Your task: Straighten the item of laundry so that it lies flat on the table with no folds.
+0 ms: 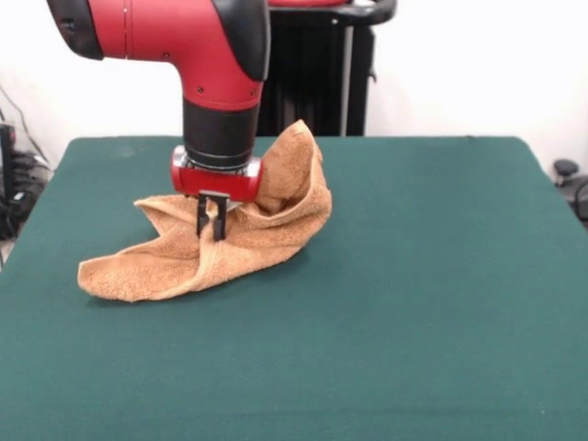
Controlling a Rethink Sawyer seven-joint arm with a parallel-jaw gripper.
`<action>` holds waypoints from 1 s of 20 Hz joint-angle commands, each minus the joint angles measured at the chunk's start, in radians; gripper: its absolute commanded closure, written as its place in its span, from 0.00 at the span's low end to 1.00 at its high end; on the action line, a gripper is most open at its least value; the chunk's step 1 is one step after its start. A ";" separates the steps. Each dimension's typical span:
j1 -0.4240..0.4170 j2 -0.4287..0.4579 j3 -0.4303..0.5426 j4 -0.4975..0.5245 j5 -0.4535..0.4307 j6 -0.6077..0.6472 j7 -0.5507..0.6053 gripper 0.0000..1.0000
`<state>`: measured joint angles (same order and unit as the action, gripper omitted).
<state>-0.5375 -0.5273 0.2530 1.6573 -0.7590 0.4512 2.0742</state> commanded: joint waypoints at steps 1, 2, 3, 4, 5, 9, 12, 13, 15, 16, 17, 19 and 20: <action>-0.064 0.003 0.050 0.040 0.101 0.106 -0.036 1.00; -0.063 0.000 0.050 0.042 0.102 0.107 -0.038 1.00; -0.064 -0.002 0.049 0.044 0.105 0.107 -0.040 1.00; -0.062 -0.005 0.045 0.047 0.105 0.103 -0.041 1.00; -0.056 -0.012 0.038 0.047 0.101 0.095 -0.042 1.00; -0.040 -0.023 0.014 0.060 0.097 0.076 -0.016 1.00; -0.053 -0.018 0.025 0.068 0.101 0.080 -0.030 1.00; -0.058 -0.017 0.029 0.072 0.105 0.083 -0.032 1.00; -0.070 -0.016 0.038 0.079 0.108 0.085 -0.041 1.00; -0.074 -0.020 0.041 0.084 0.109 0.082 -0.043 1.00; -0.076 -0.024 0.041 0.089 0.108 0.082 -0.046 1.00; -0.077 -0.031 0.039 0.103 0.106 0.076 -0.043 1.00; -0.078 -0.035 0.038 0.110 0.105 0.071 -0.040 1.00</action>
<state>-0.6190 -0.5759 0.2497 1.6853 -0.6860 0.4582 2.0742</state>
